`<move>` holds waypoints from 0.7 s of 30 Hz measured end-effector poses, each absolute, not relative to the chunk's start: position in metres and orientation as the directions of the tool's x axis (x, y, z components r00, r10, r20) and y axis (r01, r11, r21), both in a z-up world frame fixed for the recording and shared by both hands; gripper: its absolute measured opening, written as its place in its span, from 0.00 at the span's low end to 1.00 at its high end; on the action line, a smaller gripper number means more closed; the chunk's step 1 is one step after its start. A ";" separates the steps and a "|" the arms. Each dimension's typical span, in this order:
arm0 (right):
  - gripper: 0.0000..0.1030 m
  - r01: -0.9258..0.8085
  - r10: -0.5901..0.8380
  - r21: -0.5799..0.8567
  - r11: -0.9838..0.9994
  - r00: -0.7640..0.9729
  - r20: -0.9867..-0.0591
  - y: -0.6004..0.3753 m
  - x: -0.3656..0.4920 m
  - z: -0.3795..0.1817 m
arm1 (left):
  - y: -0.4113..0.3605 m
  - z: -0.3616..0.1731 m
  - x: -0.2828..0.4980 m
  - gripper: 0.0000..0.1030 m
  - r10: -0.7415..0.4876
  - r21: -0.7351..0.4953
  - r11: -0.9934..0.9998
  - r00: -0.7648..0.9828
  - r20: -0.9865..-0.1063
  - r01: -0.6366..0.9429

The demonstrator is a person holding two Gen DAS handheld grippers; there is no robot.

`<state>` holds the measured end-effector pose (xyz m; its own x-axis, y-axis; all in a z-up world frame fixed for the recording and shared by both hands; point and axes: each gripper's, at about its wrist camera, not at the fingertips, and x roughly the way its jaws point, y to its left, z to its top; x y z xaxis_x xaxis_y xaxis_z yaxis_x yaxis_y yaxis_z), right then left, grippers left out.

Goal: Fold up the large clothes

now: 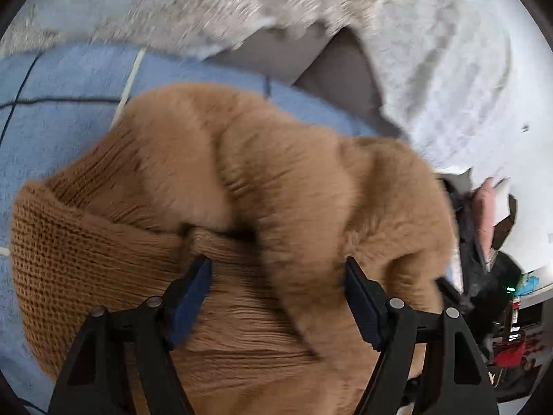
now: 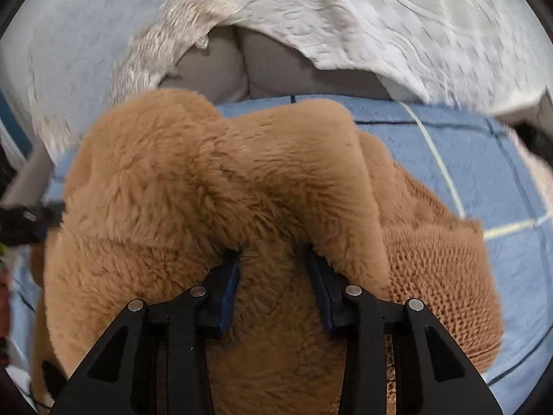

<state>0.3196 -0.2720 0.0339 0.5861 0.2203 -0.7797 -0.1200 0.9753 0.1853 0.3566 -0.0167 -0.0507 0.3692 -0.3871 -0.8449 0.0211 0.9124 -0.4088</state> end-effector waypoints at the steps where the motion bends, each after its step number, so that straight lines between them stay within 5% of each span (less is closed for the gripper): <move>1: 0.37 -0.124 0.215 0.176 0.977 0.600 -0.770 -0.269 0.318 0.035 | -0.016 -0.052 0.358 0.75 -0.383 -0.405 0.914 0.367 -0.848 0.018; 4: 0.38 -0.168 0.176 0.090 0.982 0.621 -0.764 -0.253 0.313 0.036 | -0.022 -0.050 0.360 0.75 -0.357 -0.372 0.928 0.369 -0.858 0.034; 7: 0.38 -0.130 0.208 0.163 0.978 0.632 -0.746 -0.264 0.301 0.053 | -0.021 -0.048 0.362 0.75 -0.351 -0.361 0.931 0.363 -0.863 0.043; 12: 0.39 -0.291 0.379 0.243 0.926 0.720 -0.581 -0.253 0.254 0.095 | -0.008 -0.042 0.350 0.75 -0.365 -0.387 0.922 0.372 -0.853 0.016; 14: 0.39 -0.356 0.456 0.287 0.889 0.639 -0.619 -0.239 0.255 0.082 | -0.004 -0.042 0.347 0.75 -0.393 -0.418 0.909 0.361 -0.846 0.011; 17: 0.39 -0.349 0.355 0.181 0.919 0.541 -0.762 -0.214 0.265 0.042 | 0.003 -0.038 0.339 0.75 -0.453 -0.483 0.876 0.358 -0.816 0.007; 21: 0.39 -0.302 0.399 0.273 0.914 0.532 -0.747 -0.228 0.259 0.059 | 0.014 -0.017 0.317 0.75 -0.562 -0.575 0.814 0.354 -0.747 0.080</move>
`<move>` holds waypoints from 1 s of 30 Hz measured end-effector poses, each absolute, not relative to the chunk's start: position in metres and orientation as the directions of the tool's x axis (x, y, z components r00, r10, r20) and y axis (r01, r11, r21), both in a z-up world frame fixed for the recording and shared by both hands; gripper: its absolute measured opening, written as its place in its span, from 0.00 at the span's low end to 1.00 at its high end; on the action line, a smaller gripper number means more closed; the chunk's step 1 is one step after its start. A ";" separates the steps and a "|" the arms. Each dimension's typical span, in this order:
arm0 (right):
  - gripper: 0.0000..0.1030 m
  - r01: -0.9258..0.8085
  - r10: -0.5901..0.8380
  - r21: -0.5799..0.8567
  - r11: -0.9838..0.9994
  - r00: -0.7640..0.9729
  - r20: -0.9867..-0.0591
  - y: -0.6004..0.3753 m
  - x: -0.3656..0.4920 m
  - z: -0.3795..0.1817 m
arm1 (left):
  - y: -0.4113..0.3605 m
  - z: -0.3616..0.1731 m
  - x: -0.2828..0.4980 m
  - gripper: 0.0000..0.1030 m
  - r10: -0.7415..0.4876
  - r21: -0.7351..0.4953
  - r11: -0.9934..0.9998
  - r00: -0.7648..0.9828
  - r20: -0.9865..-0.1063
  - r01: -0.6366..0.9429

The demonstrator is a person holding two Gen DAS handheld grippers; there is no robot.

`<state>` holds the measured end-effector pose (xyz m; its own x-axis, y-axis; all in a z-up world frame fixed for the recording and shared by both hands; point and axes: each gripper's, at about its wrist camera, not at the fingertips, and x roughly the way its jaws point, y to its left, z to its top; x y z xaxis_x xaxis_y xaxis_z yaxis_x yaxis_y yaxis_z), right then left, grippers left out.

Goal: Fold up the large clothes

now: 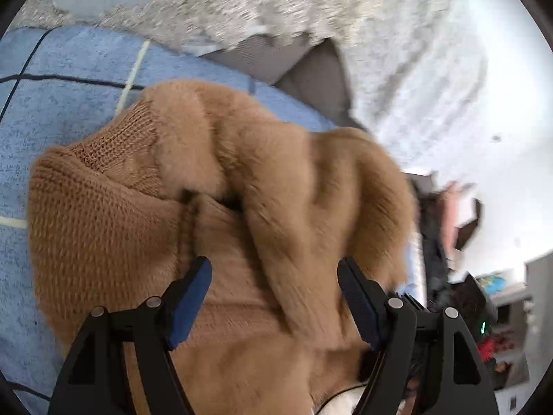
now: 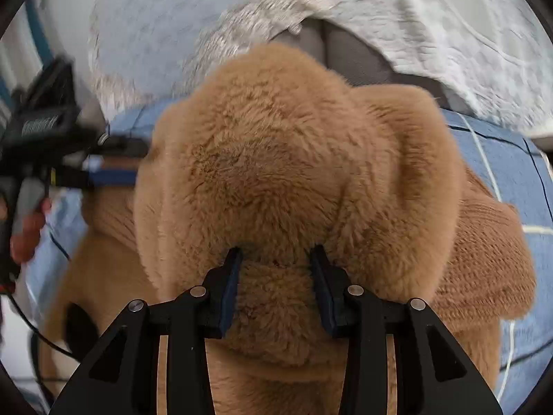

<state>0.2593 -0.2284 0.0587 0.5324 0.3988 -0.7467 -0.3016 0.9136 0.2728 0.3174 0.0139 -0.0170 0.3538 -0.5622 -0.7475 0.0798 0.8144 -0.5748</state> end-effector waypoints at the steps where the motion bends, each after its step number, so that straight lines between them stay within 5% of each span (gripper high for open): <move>1: 0.39 -0.289 0.442 0.335 0.897 0.543 -0.714 -0.240 0.250 0.073 | 0.016 -0.008 0.307 0.75 -0.571 -0.569 0.813 0.358 -0.739 0.122; 5: 0.39 -0.292 0.498 0.412 0.863 0.625 -0.601 -0.285 0.189 0.122 | 0.030 0.020 0.259 0.76 -0.581 -0.539 0.813 0.369 -0.725 0.221; 11: 0.49 -0.204 0.411 0.375 0.904 0.654 -0.635 -0.331 0.094 0.147 | 0.054 0.032 0.179 0.81 -0.558 -0.481 0.828 0.337 -0.759 0.288; 21: 0.75 0.018 0.267 0.337 0.941 0.571 -0.777 -0.365 0.010 0.067 | 0.081 -0.034 0.074 0.82 -0.510 -0.452 0.852 0.227 -0.830 0.264; 30: 0.75 0.105 0.364 0.486 0.868 0.531 -0.765 -0.372 0.004 0.009 | 0.111 -0.086 0.041 0.82 -0.533 -0.531 0.844 0.214 -0.819 0.073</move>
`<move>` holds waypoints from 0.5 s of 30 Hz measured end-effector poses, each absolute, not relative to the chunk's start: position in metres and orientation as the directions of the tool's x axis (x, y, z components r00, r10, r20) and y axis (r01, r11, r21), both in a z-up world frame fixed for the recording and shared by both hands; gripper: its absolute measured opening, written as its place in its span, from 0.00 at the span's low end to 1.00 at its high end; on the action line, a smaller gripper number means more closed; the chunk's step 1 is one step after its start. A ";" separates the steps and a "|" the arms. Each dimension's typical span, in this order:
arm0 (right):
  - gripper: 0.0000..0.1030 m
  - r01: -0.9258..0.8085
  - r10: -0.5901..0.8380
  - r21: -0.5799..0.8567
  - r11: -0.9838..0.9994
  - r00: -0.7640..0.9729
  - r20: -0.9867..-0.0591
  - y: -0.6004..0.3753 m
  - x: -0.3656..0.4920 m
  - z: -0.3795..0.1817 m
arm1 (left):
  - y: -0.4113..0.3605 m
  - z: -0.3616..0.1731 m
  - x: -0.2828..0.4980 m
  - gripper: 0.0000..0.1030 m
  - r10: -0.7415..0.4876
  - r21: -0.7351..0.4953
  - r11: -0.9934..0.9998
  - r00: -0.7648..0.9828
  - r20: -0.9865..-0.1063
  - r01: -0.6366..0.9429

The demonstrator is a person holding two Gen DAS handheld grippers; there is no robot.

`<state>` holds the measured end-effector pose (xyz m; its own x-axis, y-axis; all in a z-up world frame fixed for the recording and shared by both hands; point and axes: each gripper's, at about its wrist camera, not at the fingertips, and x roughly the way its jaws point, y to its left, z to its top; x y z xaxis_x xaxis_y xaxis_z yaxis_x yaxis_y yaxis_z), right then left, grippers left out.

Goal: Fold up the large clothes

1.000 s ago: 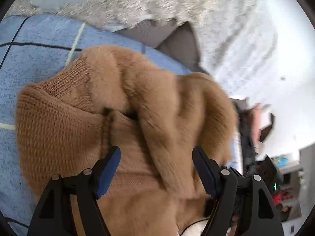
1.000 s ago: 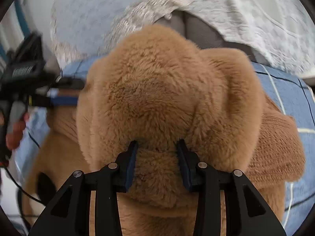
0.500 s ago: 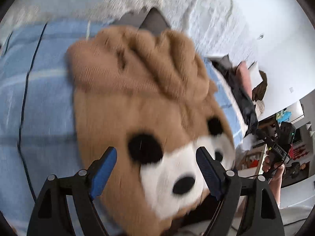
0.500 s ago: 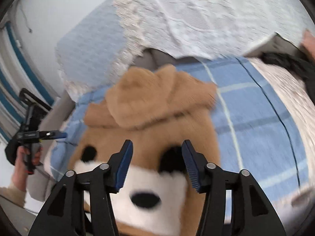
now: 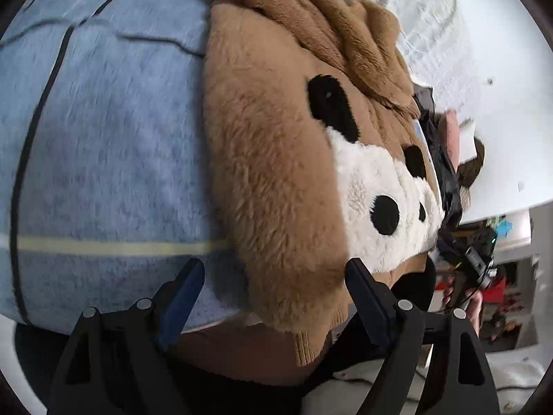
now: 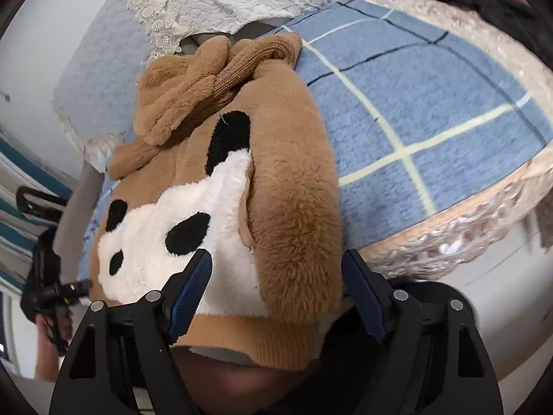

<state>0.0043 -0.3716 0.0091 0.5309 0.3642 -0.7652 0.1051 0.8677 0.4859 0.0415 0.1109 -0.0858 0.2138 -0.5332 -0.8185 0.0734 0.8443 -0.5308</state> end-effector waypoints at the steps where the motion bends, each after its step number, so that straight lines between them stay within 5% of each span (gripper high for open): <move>1: 0.75 0.107 0.369 0.489 0.866 0.525 -0.767 -0.371 0.006 0.005 | 0.112 -0.088 0.042 0.82 -0.539 -0.540 0.839 0.218 -0.813 0.064; 13: 0.75 0.104 0.425 0.518 0.849 0.449 -0.786 -0.356 0.019 -0.023 | 0.081 -0.101 0.043 0.84 -0.559 -0.559 0.827 0.182 -0.809 0.058; 15: 0.61 0.065 0.431 0.511 0.857 0.450 -0.782 -0.352 0.020 -0.018 | 0.082 -0.100 0.043 0.69 -0.556 -0.564 0.825 0.203 -0.806 0.019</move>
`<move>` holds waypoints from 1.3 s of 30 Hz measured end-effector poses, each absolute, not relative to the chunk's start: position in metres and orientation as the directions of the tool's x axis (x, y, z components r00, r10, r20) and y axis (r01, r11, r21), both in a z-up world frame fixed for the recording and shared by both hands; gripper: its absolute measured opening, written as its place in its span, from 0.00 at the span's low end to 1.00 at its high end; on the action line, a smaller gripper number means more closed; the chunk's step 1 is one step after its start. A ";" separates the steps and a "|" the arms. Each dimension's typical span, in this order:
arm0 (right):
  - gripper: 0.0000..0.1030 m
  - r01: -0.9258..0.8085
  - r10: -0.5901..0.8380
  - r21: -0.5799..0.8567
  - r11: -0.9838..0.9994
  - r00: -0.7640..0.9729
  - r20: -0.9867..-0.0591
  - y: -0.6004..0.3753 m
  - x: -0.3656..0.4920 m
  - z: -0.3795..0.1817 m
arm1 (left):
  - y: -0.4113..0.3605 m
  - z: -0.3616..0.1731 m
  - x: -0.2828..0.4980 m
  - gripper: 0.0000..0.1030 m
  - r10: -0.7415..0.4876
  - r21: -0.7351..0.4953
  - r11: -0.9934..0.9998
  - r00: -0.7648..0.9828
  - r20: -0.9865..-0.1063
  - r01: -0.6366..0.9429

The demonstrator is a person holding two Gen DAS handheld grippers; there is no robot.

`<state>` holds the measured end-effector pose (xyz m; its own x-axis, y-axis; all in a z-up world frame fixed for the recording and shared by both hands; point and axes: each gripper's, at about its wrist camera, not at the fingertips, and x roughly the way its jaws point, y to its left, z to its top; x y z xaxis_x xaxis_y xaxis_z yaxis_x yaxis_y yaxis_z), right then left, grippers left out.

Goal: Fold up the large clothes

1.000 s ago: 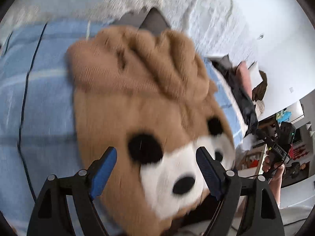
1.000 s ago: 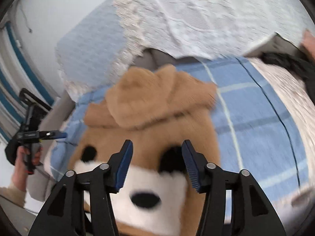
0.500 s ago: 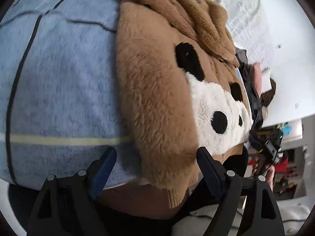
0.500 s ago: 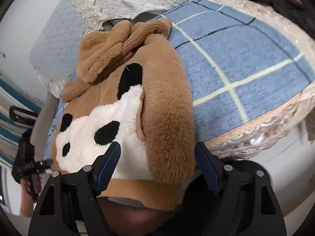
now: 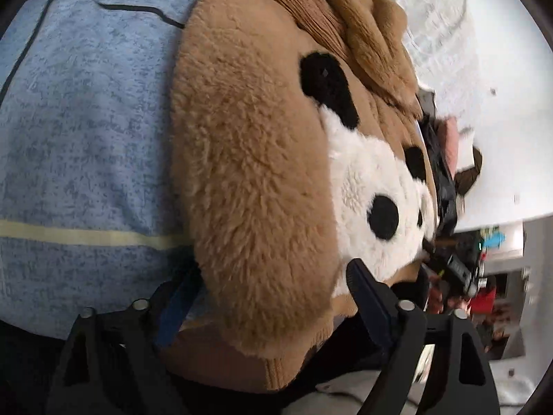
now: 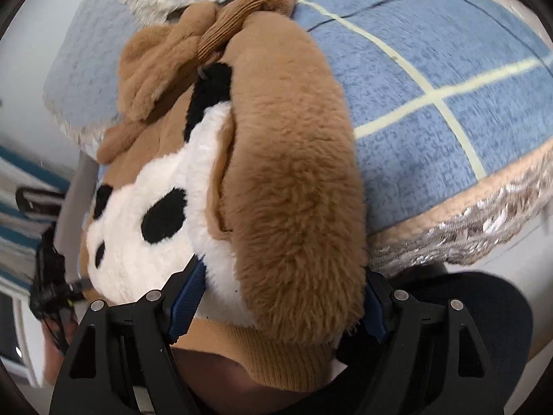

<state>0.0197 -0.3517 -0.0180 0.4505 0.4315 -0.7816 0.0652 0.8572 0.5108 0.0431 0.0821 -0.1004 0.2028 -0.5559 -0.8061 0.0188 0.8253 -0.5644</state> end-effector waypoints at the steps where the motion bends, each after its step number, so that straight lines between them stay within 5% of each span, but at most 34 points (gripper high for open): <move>1: 0.54 0.058 0.435 0.515 0.855 0.458 -0.775 -0.351 0.019 -0.015 | 0.083 -0.099 0.043 0.60 -0.562 -0.573 0.820 0.205 -0.802 0.006; 2: 0.51 0.062 0.440 0.522 0.851 0.458 -0.772 -0.352 0.018 -0.013 | 0.081 -0.098 0.043 0.45 -0.587 -0.598 0.802 0.200 -0.785 0.006; 4: 0.39 0.060 0.459 0.542 0.838 0.458 -0.761 -0.354 0.018 -0.013 | 0.076 -0.093 0.046 0.41 -0.576 -0.585 0.811 0.202 -0.792 0.019; 9: 0.31 0.016 0.503 0.574 0.819 0.463 -0.730 -0.358 0.017 -0.002 | 0.057 -0.076 0.047 0.29 -0.539 -0.534 0.841 0.212 -0.815 0.086; 21: 0.27 -0.097 0.640 0.718 0.689 0.546 -0.540 -0.357 0.043 0.054 | 0.070 -0.023 0.082 0.27 -0.700 -0.713 0.696 0.307 -0.645 0.090; 39: 0.26 -0.127 0.685 0.820 0.558 0.628 -0.369 -0.379 0.171 0.110 | 0.091 0.031 0.207 0.26 -0.715 -0.796 0.602 0.489 -0.500 0.067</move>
